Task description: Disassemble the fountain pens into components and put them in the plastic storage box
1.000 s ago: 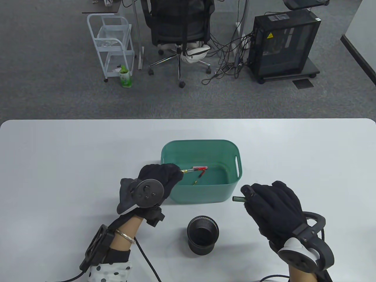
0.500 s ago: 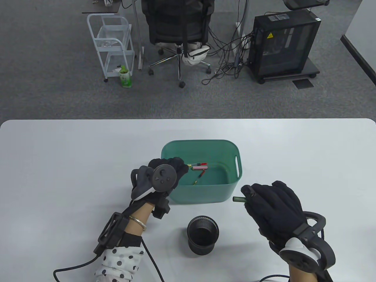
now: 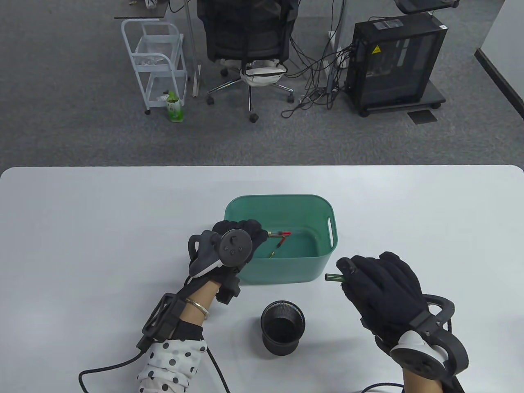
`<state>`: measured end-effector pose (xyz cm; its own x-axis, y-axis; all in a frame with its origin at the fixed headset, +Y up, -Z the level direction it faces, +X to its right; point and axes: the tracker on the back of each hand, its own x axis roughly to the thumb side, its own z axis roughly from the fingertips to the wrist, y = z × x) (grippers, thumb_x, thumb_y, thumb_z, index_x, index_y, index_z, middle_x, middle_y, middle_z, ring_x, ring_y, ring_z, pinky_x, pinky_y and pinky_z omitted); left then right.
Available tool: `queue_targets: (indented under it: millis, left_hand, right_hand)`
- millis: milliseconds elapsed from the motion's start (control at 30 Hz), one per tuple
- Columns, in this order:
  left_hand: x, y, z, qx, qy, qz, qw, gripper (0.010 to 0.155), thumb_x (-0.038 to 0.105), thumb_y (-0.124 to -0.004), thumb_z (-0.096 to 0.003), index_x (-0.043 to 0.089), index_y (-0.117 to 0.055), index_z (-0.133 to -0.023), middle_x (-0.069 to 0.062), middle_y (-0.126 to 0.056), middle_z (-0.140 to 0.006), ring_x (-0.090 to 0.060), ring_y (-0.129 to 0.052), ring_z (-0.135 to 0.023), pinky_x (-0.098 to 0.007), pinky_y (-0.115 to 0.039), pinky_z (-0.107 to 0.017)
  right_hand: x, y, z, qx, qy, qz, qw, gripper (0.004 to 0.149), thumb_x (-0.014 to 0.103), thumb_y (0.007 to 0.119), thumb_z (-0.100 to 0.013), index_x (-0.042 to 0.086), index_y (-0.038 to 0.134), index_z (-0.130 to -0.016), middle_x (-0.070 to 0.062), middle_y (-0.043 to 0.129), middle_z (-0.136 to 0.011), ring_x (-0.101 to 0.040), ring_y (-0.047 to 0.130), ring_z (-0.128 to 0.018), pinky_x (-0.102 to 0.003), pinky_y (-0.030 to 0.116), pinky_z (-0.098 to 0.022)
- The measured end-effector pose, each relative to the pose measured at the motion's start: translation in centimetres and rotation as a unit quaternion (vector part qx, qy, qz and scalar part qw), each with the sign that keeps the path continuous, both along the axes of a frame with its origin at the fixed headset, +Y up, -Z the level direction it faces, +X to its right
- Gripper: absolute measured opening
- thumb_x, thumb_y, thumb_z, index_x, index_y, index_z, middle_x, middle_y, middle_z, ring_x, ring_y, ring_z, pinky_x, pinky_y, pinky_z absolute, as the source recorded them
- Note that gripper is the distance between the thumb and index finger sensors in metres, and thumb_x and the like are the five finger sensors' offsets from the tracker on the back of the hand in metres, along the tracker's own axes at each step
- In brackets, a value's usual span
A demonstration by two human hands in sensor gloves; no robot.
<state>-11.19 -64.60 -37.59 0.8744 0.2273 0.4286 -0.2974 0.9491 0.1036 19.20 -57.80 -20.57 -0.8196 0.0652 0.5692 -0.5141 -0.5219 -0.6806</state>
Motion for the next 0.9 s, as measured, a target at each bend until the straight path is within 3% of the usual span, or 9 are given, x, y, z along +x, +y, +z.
queue_targets:
  millis: [367, 667, 900]
  left_hand:
    - [-0.7, 0.6, 1.3, -0.011, -0.015, -0.015, 1.0, 0.066, 0.052, -0.056, -0.0684, 0.014, -0.057, -0.122, -0.014, -0.061, -0.129, -0.037, -0.055, -0.119, -0.056, -0.036, -0.089]
    - [-2.0, 1.0, 3.4, -0.03, -0.02, -0.045, 0.998, 0.072, 0.054, -0.054, -0.0687, 0.014, -0.043, -0.128, -0.017, -0.045, -0.134, -0.04, -0.042, -0.123, -0.057, -0.027, -0.089]
    - [-3.4, 0.6, 5.8, -0.019, -0.02, -0.062, 0.998, 0.072, 0.053, -0.052, -0.0694, 0.013, -0.043, -0.128, -0.017, -0.043, -0.135, -0.04, -0.04, -0.123, -0.057, -0.026, -0.089]
  right_hand:
    - [-0.1, 0.0, -0.1, -0.003, 0.001, 0.004, 1.0, 0.043, 0.048, 0.07, -0.056, 0.035, 0.081, -0.096, 0.006, 0.084, -0.092, -0.014, 0.086, -0.077, -0.045, 0.063, -0.075]
    - [-0.3, 0.0, -0.2, -0.006, 0.001, 0.008, 1.0, 0.043, 0.048, 0.07, -0.056, 0.035, 0.081, -0.095, 0.006, 0.084, -0.092, -0.014, 0.087, -0.077, -0.045, 0.063, -0.075]
    - [-0.5, -0.1, -0.2, -0.009, 0.001, 0.012, 1.0, 0.043, 0.048, 0.07, -0.056, 0.035, 0.081, -0.095, 0.006, 0.084, -0.092, -0.014, 0.087, -0.077, -0.046, 0.063, -0.075]
